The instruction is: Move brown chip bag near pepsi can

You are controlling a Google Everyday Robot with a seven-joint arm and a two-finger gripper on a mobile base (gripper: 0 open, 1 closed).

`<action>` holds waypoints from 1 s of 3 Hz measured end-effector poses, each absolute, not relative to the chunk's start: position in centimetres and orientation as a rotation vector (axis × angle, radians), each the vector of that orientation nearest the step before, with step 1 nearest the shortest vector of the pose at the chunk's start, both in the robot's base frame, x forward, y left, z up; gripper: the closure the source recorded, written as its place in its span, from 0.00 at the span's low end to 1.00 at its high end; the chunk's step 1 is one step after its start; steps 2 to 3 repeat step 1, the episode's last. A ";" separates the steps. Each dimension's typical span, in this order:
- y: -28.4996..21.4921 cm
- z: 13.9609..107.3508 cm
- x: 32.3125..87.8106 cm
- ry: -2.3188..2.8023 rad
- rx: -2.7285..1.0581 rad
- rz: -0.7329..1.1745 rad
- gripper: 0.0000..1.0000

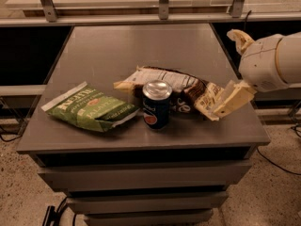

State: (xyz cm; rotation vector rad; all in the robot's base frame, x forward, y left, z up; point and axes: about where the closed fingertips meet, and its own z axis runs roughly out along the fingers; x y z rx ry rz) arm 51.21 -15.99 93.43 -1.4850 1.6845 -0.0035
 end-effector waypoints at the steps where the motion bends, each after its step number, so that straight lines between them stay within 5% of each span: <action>1: -16.0 93.4 51.2 1.684 -1.485 -0.003 0.00; 3: -16.0 93.4 51.2 1.684 -1.485 -0.003 0.00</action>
Offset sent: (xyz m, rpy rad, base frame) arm 0.0000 0.0000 0.0000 0.0000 0.0000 0.0000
